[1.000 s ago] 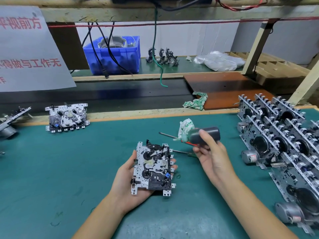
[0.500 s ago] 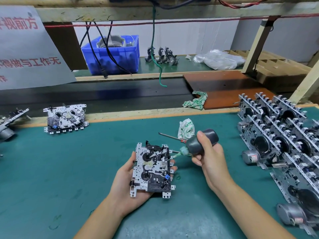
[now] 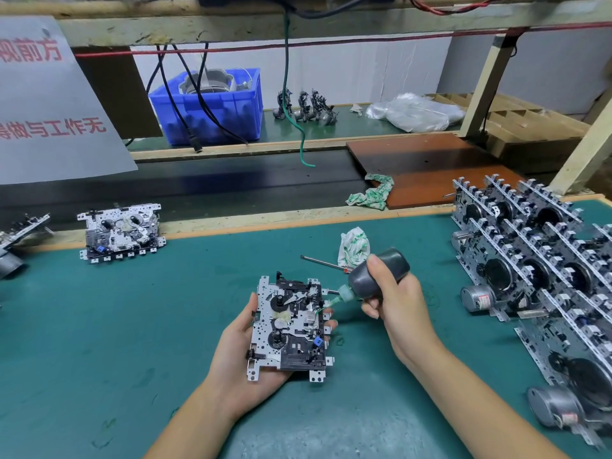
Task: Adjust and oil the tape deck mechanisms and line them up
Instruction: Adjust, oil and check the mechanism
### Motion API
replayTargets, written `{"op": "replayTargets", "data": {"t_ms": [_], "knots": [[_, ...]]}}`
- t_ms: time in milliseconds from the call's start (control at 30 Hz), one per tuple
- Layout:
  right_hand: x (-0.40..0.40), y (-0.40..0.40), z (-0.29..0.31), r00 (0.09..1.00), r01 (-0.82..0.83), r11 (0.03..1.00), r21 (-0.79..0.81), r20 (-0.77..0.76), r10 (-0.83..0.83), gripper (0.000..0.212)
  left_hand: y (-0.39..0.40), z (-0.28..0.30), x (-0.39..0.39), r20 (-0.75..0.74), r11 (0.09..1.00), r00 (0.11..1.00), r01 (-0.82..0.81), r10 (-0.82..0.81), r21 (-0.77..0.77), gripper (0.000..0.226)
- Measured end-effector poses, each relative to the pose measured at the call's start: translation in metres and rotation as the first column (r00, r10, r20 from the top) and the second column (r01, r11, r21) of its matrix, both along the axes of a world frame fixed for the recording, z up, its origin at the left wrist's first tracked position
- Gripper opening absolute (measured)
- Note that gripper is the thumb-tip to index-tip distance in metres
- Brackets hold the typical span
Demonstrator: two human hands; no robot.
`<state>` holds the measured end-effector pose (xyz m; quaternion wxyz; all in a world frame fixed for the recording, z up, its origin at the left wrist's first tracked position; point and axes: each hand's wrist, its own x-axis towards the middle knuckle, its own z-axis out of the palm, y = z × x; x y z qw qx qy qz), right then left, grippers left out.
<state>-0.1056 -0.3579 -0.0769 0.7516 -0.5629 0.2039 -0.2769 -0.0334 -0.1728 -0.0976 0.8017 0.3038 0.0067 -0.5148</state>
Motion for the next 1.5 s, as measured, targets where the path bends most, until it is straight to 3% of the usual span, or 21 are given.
{"op": "replayTargets", "data": {"t_ms": [333,467,700,867,1000,1133,1233,1300,1333,1433,1500], "knots": [[-0.001,0.002,0.0,1.0,0.001,1.0,-0.02,0.029,-0.001,0.026,-0.001,0.001,0.0,-0.015,1.0,1.0,-0.007,0.008,0.011,0.064],[-0.004,-0.002,0.006,0.999,0.017,0.999,-0.036,0.043,-0.015,0.047,-0.001,0.002,0.0,0.053,0.998,0.999,0.004,-0.007,0.061,0.069],[-0.004,-0.031,0.003,0.991,0.097,0.937,-0.335,-0.057,-0.123,0.037,-0.001,0.0,-0.003,0.06,0.994,0.998,0.009,-0.016,0.109,0.092],[-0.001,-0.037,-0.008,0.978,0.049,0.847,-0.529,-0.146,-0.148,0.042,-0.001,0.003,-0.005,0.071,0.997,0.997,0.014,-0.019,0.077,0.09],[-0.001,-0.035,-0.012,0.968,0.031,0.802,-0.597,-0.182,-0.173,0.046,-0.001,0.003,-0.005,0.08,0.997,0.997,0.014,-0.02,0.074,0.088],[-0.003,-0.043,-0.012,0.915,0.151,0.738,-0.657,-0.189,-0.356,0.049,-0.001,0.005,-0.006,0.096,0.997,0.995,0.03,-0.036,0.067,0.086],[-0.004,-0.051,-0.015,0.881,0.067,0.735,-0.675,-0.306,-0.361,0.049,-0.001,0.006,-0.007,0.1,0.997,0.994,0.042,-0.048,0.057,0.084],[-0.006,-0.048,-0.012,0.877,0.091,0.734,-0.673,-0.295,-0.38,0.055,-0.001,0.007,-0.007,0.109,0.996,0.991,0.074,-0.079,0.05,0.083],[-0.007,-0.043,-0.007,0.878,0.172,0.689,-0.704,-0.208,-0.431,0.057,-0.001,0.008,-0.007,0.117,0.995,0.988,0.09,-0.096,0.05,0.084],[-0.016,-0.032,0.01,0.863,0.384,0.394,-0.835,0.173,-0.475,0.035,-0.001,0.01,-0.008,0.137,0.99,0.981,0.131,-0.138,0.059,0.083],[-0.023,-0.024,0.02,0.941,0.222,0.343,-0.913,0.11,-0.319,0.024,0.0,0.012,-0.007,0.142,0.986,0.977,0.151,-0.16,0.068,0.081]]}}
